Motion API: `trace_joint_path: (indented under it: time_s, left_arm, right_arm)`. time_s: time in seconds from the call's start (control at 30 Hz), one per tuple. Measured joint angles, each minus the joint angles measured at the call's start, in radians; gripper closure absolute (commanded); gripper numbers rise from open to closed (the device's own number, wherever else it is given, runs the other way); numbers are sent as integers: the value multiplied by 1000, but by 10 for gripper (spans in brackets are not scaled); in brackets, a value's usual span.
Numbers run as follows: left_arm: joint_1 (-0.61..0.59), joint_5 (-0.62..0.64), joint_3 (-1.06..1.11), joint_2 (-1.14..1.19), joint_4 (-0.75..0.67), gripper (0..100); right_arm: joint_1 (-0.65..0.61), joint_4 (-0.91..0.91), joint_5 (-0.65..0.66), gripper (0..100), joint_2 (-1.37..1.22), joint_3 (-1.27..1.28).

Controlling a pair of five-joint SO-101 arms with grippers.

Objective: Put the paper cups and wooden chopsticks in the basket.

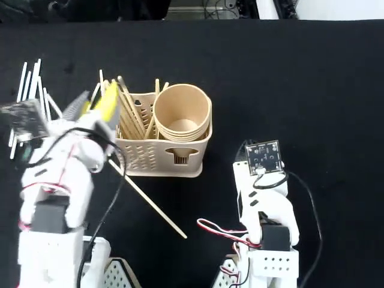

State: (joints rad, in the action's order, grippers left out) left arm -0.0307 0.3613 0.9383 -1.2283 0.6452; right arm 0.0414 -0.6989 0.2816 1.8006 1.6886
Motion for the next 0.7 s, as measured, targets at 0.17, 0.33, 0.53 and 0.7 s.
trace_joint_path:
  time_s: [0.17, 0.33, 0.53, 0.7]
  left_arm:
    - [-224, 6, -166, 170, 112, 795]
    - [-342, 20, -322, 562, 137, 795]
    - [-362, 43, -689, 1140, 301, 795]
    - [-359, 48, -1111, 1606, 574, 795]
  right_arm:
    - [0, 0, 0, 983, 0, 0]
    - [0, 0, 0, 983, 0, 0]
    - [0, 0, 0, 983, 0, 0]
    - [0, 0, 0, 983, 0, 0]
